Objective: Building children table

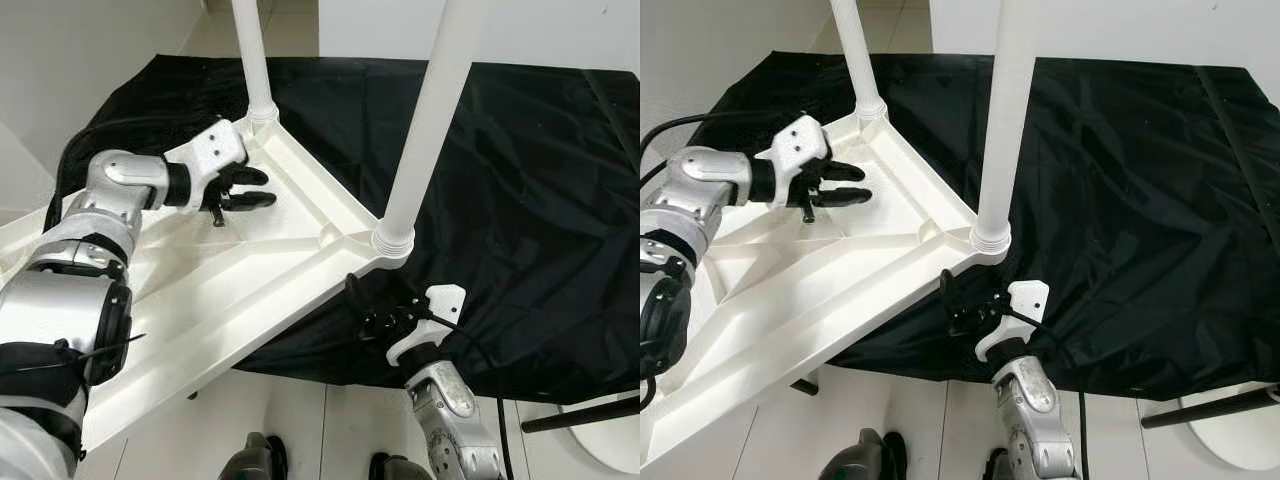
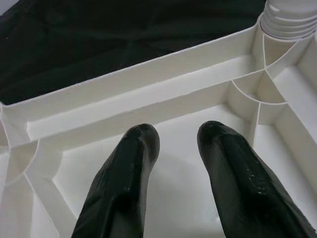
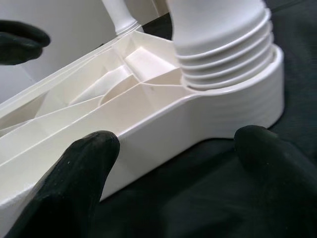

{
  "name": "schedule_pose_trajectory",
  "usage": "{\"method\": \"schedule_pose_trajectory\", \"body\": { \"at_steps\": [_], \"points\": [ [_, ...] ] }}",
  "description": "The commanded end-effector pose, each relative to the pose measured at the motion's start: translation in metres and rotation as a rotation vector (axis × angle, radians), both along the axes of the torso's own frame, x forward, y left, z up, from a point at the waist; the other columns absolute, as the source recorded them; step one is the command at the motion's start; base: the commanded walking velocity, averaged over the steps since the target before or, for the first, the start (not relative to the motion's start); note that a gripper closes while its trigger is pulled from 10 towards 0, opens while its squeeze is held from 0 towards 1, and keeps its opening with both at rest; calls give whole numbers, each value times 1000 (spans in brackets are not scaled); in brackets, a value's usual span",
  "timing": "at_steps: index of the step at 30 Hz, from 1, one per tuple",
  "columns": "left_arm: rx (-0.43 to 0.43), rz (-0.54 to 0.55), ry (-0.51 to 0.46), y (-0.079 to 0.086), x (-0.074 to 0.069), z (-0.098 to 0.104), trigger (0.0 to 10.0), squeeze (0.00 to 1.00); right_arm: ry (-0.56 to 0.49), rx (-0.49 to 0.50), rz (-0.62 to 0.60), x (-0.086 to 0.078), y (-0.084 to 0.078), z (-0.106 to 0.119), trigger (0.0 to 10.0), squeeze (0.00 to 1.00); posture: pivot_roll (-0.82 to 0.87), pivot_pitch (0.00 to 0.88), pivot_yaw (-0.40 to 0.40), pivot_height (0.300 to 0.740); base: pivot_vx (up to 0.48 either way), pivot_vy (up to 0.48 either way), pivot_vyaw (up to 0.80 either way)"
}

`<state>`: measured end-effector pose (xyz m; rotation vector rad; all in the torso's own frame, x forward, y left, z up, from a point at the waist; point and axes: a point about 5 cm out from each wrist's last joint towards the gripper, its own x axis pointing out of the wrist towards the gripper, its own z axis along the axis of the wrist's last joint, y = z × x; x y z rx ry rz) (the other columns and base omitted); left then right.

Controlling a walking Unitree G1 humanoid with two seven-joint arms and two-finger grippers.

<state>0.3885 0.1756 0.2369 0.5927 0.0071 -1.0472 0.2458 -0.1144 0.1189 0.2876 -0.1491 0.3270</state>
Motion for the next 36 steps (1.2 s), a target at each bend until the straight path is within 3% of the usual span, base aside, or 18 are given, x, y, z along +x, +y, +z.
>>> {"method": "schedule_pose_trajectory", "body": {
  "at_steps": [1,6,9,12,17,21,24,27,34,36],
  "points": [
    [-41,85,-14,11,0,-4,10000,0,1,-2,-4,-2,-2,-1,10000,0,52,151,95,740,0,0,0],
    [-148,204,29,23,1,-11,10000,0,-4,-8,-32,-2,-5,0,10000,0,58,146,90,740,0,0,0],
    [-164,222,34,24,1,-12,10000,0,-4,-8,-36,-2,-6,0,10000,0,58,146,90,740,0,0,0],
    [-248,333,57,32,1,-18,10000,0,-10,-6,-62,-3,-9,1,10000,0,56,142,92,740,0,0,0],
    [-224,367,68,38,-4,-24,10000,0,-11,-6,-78,-2,-12,2,10000,0,47,138,95,740,0,0,0],
    [-220,412,90,49,-18,-33,10000,0,-8,-7,-85,-3,-15,1,10000,0,43,131,96,740,0,0,0],
    [-209,422,97,51,-22,-36,10000,0,-7,-7,-87,-4,-15,0,10000,0,43,131,96,740,0,0,0],
    [-197,425,112,55,-39,-45,10000,0,-5,-9,-94,-5,-17,0,10000,0,42,129,90,740,0,0,0],
    [-202,448,165,62,-57,-54,10000,0,-3,-12,-94,-4,-19,0,10000,0,53,134,75,740,0,0,0],
    [-162,447,199,65,-73,-59,10000,0,-1,-13,-80,-1,-18,0,10000,0,64,139,66,740,0,0,0]
  ]
}}
